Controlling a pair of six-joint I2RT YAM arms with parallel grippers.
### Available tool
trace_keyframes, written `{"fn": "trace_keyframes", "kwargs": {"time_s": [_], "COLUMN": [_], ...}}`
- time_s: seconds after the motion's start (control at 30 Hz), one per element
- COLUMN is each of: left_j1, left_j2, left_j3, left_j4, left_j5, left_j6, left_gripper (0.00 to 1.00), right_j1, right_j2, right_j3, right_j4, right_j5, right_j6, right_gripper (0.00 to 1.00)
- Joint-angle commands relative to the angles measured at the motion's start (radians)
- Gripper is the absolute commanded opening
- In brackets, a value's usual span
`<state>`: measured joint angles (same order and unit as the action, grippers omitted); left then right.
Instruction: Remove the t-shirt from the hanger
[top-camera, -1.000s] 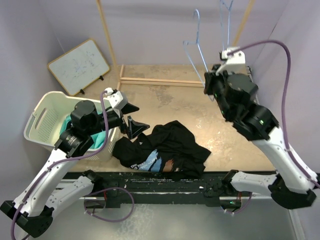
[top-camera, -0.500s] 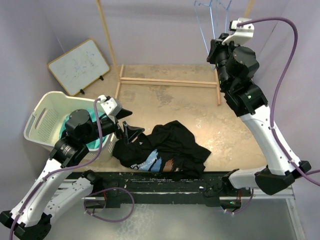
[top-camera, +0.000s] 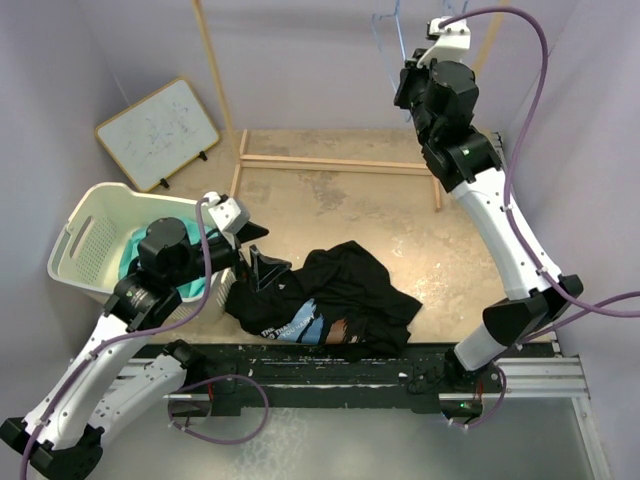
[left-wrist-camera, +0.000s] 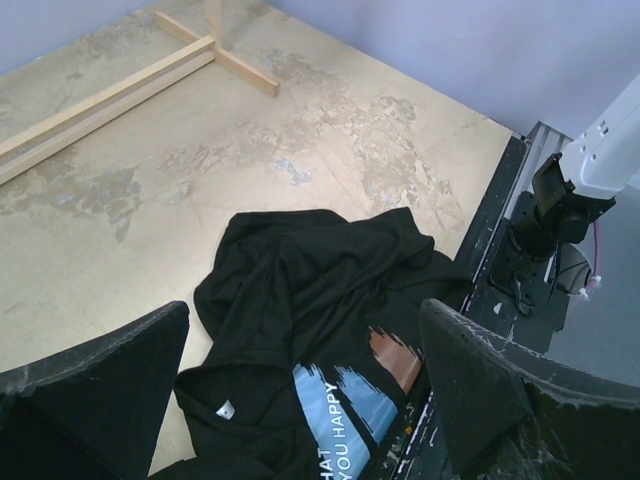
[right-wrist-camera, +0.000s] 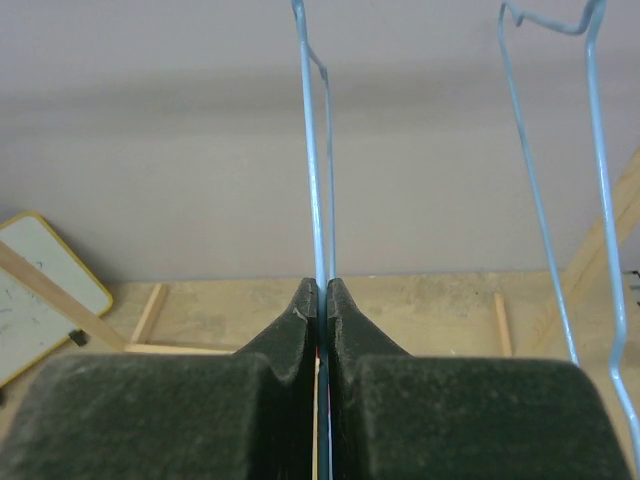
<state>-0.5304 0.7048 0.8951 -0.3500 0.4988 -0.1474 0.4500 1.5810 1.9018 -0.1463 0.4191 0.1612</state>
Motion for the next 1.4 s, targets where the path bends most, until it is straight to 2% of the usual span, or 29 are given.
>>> {"fn": "trace_keyframes", "kwargs": {"time_s": [0.0,0.2,0.27,0.33,0.4,0.5,0.67,0.77,0.83,0.9,1.0,1.03,1.17,1.37], "left_j1": [0.000,0.000,0.000,0.000,0.000,0.000,-0.010,-0.062,-0.159,-0.303,-0.499,-0.518,-0.538,-0.546], "left_j2": [0.008,0.029,0.047,0.071,0.100,0.144,0.179,0.221,0.278,0.366,0.563,0.629,0.786,0.848], "left_j3": [0.002,0.000,0.000,0.004,0.010,0.017,-0.011,-0.047,-0.062,-0.050,0.068,0.102,0.141,0.116], "left_j4": [0.024,0.028,0.029,0.029,0.029,0.035,0.074,0.119,0.138,0.133,0.006,-0.028,-0.007,0.068], "left_j5": [0.025,0.047,0.083,0.115,0.126,0.106,0.023,-0.046,-0.156,-0.322,-0.630,-0.691,-0.739,-0.742], "left_j6": [-0.018,-0.023,-0.021,-0.024,-0.034,-0.084,-0.183,-0.250,-0.270,-0.261,-0.244,-0.248,-0.233,-0.215], "left_gripper": [1.00,0.98,0.94,0.89,0.89,1.00,0.99,0.99,0.99,0.99,0.99,0.99,0.99,0.99], "right_j1": [-0.015,-0.034,-0.034,-0.035,-0.035,-0.034,-0.035,-0.034,-0.034,-0.034,-0.035,-0.034,-0.033,-0.034], "right_j2": [-0.039,-0.041,-0.052,-0.093,-0.157,-0.274,-0.525,-0.680,-0.767,-0.847,-0.954,-0.983,-1.069,-1.131], "right_j3": [0.026,0.036,0.031,-0.007,-0.080,-0.196,-0.430,-0.585,-0.655,-0.711,-0.762,-0.775,-0.824,-0.849], "right_j4": [0.047,-0.001,-0.039,-0.045,-0.045,-0.078,-0.146,-0.208,-0.253,-0.292,-0.348,-0.360,-0.387,-0.421], "right_j5": [-0.027,-0.073,-0.110,-0.128,-0.141,-0.146,-0.187,-0.213,-0.214,-0.212,-0.199,-0.196,-0.205,-0.218], "right_j6": [0.024,0.027,0.027,0.034,0.044,0.062,0.105,0.138,0.169,0.196,0.225,0.232,0.250,0.258], "right_gripper": [0.00,0.02,0.31,0.71,0.98,1.00,1.00,1.00,1.00,1.00,1.00,1.00,1.00,1.00]}}
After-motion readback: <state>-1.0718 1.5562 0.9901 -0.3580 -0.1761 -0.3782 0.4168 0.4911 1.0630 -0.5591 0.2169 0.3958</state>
